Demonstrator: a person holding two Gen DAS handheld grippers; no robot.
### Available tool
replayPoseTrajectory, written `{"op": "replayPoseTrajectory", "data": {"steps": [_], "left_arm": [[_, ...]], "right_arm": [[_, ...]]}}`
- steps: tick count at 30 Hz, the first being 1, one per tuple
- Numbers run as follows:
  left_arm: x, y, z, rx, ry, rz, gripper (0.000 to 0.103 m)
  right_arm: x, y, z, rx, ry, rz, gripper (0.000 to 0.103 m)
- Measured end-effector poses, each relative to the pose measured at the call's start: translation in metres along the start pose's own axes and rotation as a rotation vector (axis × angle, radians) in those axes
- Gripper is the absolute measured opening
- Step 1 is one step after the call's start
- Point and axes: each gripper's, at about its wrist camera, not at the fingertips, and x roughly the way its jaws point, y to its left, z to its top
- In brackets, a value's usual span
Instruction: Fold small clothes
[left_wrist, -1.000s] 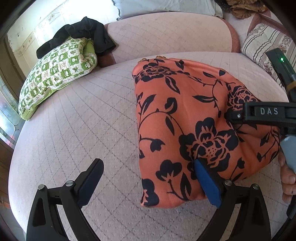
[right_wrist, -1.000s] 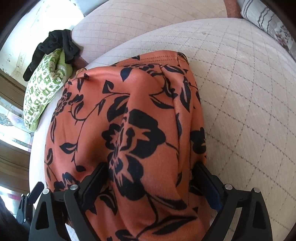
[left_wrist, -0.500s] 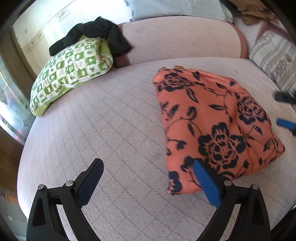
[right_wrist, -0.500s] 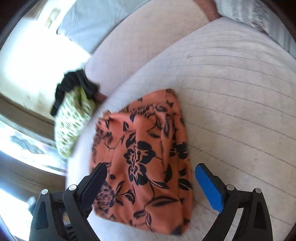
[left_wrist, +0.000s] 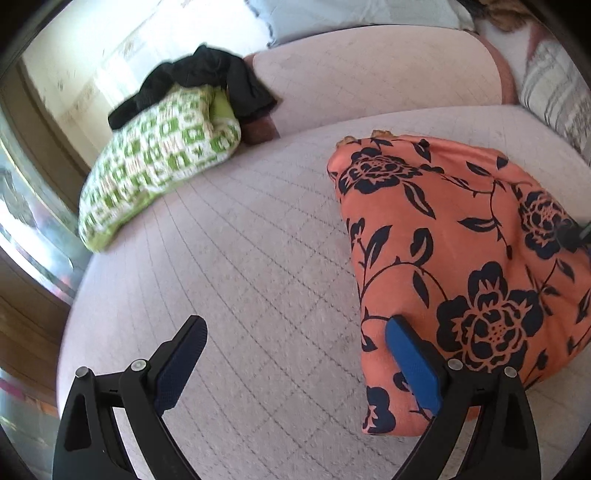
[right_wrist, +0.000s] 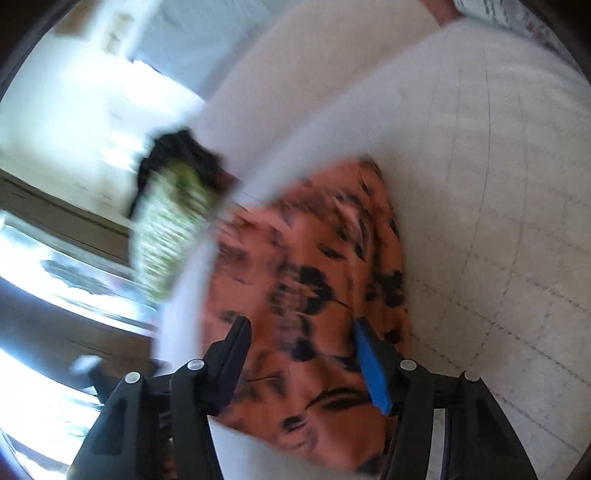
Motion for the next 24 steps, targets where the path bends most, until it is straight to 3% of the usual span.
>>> {"op": "replayPoseTrajectory", "data": {"steps": [8,15,19,21,24], "left_arm": [[-0.003,-0.002,-0.004,0.017,-0.034,0.013,0.097],[-0.003,-0.002,-0.006,-0.003,-0.034,0.011,0.097],[-0.004,-0.003,-0.007,-0.003,-0.037,0.019,0.097],[-0.004,-0.003,-0.007,-0.003,-0.036,0.018,0.097],[-0.004,-0.002,-0.008,-0.002,-0.032,0.013,0.097]], "right_arm": [[-0.010,0.008,0.003,0.002,-0.052,0.033,0.061],[-0.040,0.036,-0.002,-0.078,-0.203,0.124,0.062],[-0.023,0.030,0.006,-0.031,-0.198,0.072,0.062],[0.000,0.016,0.011,0.024,-0.097,-0.040,0.063],[-0.001,0.008,0.011,0.061,-0.095,-0.022,0.065]]}}
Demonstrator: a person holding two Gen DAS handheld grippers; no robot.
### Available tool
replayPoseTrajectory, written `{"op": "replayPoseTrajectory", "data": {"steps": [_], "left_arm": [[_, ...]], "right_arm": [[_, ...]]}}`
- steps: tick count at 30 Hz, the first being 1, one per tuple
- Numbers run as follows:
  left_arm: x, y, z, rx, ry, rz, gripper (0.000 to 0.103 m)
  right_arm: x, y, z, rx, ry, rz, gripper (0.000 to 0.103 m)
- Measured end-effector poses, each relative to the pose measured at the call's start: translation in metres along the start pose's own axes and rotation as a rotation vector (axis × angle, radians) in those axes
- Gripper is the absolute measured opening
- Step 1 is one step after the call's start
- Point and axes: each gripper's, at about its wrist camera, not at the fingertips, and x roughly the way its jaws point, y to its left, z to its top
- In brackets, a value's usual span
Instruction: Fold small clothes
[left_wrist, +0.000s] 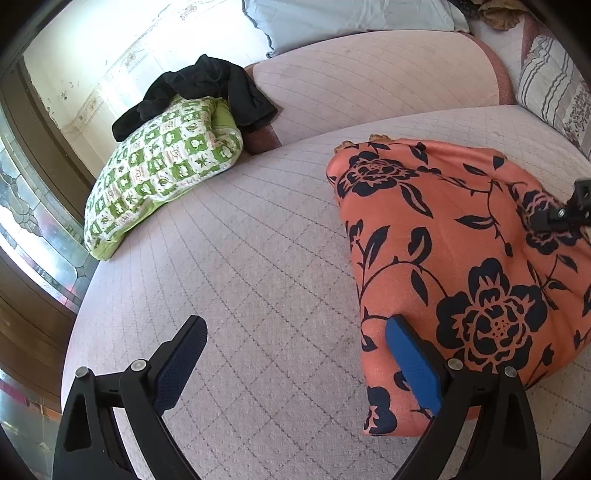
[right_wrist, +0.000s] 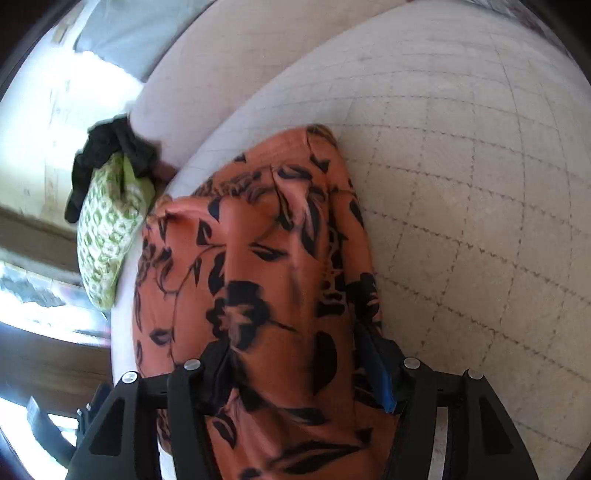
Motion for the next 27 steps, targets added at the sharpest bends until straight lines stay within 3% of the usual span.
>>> {"op": "replayPoseTrajectory", "data": {"steps": [3,7,11,15,19,21,27], "left_arm": [[0.001,0.001,-0.001,-0.004,0.003,-0.006,0.097],[0.001,0.001,-0.001,-0.007,0.001,-0.005,0.097],[0.001,0.000,-0.002,-0.002,-0.003,-0.001,0.097],[0.001,0.000,-0.002,-0.006,-0.003,-0.004,0.097],[0.002,0.000,-0.003,-0.006,-0.006,-0.016,0.097],[0.002,0.001,-0.003,-0.004,-0.007,-0.013,0.097],[0.004,0.003,-0.003,-0.013,-0.007,-0.032,0.098]], "right_arm": [[-0.016,0.004,0.001,-0.021,-0.038,-0.008,0.065],[-0.050,0.003,0.001,-0.024,-0.162,0.008,0.066],[-0.067,0.019,-0.002,-0.098,-0.229,0.111,0.066],[-0.048,0.035,-0.009,-0.170,-0.155,0.098,0.066],[-0.002,0.025,-0.009,-0.145,0.010,-0.032,0.067],[0.001,0.021,-0.008,-0.130,0.005,-0.061,0.072],[-0.006,0.014,-0.006,-0.097,0.016,0.005,0.072]]}}
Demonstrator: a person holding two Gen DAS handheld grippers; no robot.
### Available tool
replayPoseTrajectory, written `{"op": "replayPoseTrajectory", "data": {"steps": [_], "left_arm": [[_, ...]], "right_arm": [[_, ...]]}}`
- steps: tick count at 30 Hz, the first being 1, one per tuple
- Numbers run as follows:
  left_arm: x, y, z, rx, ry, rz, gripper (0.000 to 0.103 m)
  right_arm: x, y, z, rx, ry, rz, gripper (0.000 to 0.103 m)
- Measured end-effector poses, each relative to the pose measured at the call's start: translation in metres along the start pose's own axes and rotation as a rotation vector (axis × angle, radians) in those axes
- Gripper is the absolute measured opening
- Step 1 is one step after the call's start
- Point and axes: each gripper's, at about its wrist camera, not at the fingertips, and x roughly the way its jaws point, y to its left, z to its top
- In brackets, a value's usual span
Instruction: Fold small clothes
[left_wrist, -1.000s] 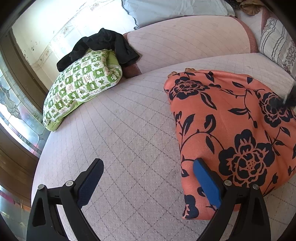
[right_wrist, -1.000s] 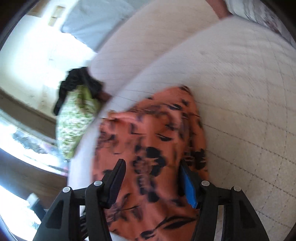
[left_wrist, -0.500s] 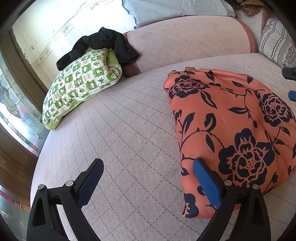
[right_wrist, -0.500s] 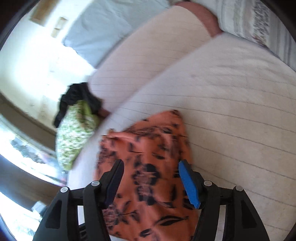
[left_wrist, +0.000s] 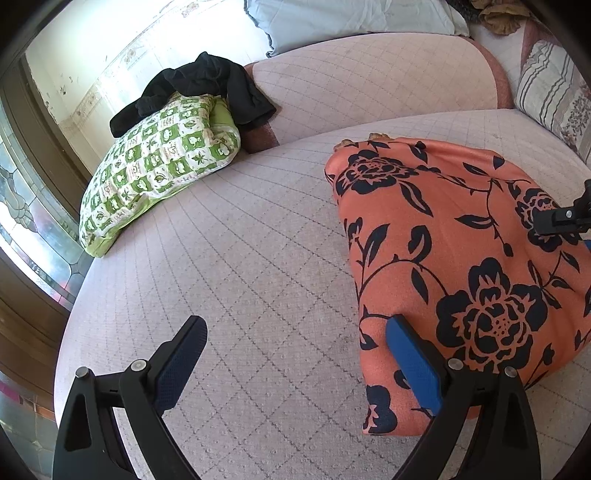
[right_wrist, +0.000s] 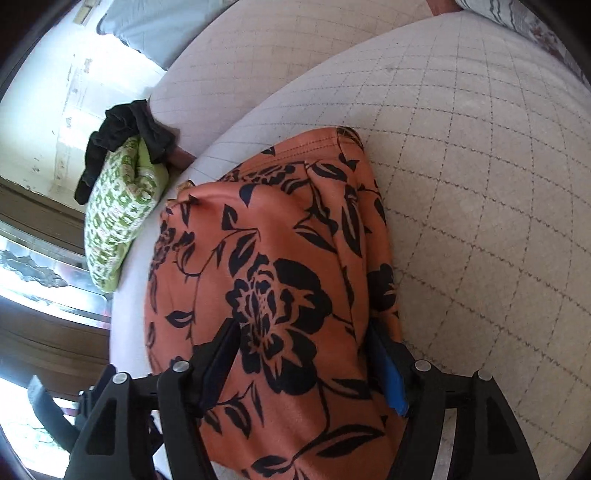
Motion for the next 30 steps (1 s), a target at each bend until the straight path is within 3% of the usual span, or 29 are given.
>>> {"op": "replayPoseTrajectory", "data": {"steps": [6,12,17,30], "left_arm": [[0.002,0.004,0.001,-0.005,0.005,-0.030,0.098],[0.016,0.036,0.014,-0.089,0.065,-0.224,0.097],[0.013,0.047,0.030,-0.109,0.019,-0.261,0.097],[0.007,-0.002,0.033,0.006,-0.012,-0.289,0.097]], "right_arm": [[-0.019,-0.009,0.004,0.025,-0.048,0.044,0.073],[-0.025,-0.039,0.010,0.135,-0.029,0.102,0.077],[-0.028,-0.055,0.012,0.179,-0.017,0.128,0.078],[-0.021,-0.064,0.009,0.190,0.033,0.159,0.080]]}}
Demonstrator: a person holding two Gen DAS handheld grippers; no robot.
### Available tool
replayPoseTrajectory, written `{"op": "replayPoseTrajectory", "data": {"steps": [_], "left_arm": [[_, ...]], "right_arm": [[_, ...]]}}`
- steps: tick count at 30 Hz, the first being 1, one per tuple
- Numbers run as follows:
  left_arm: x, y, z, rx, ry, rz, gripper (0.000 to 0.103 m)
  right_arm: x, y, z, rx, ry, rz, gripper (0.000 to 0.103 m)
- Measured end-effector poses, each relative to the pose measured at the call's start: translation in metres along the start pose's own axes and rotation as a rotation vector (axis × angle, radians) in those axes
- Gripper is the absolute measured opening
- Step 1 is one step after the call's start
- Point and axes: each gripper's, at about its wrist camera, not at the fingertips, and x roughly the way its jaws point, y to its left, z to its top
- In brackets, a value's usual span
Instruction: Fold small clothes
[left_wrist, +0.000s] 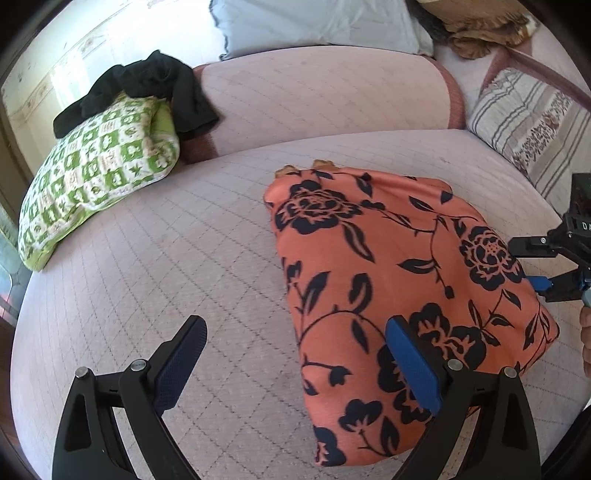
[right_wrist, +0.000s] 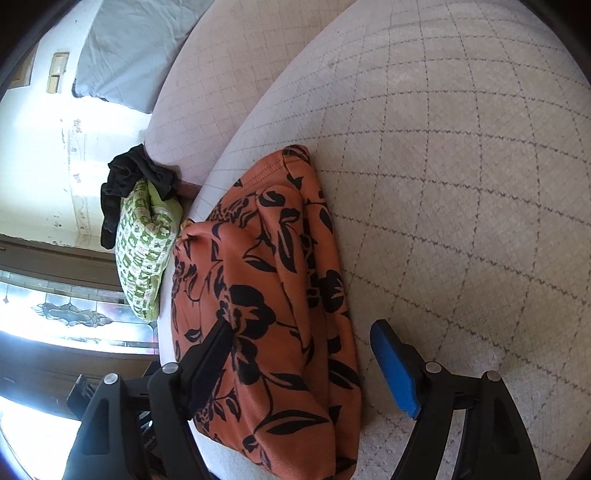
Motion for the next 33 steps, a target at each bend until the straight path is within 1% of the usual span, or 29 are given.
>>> {"op": "replayPoseTrajectory", "data": {"steps": [11,25,33], "left_arm": [[0.008,-0.008,0.000,-0.001,0.008,-0.018,0.097],[0.021,-0.010,-0.001,-0.022,0.033,-0.050,0.097],[0.024,-0.009,-0.001,-0.034,0.039,-0.069,0.097]], "right_arm": [[0.010,0.004,-0.001,-0.027,0.016,0.025,0.083],[0.027,0.021,-0.004,-0.071,0.026,0.029,0.085],[0.036,0.029,-0.006,-0.087,0.018,0.021,0.086]]}}
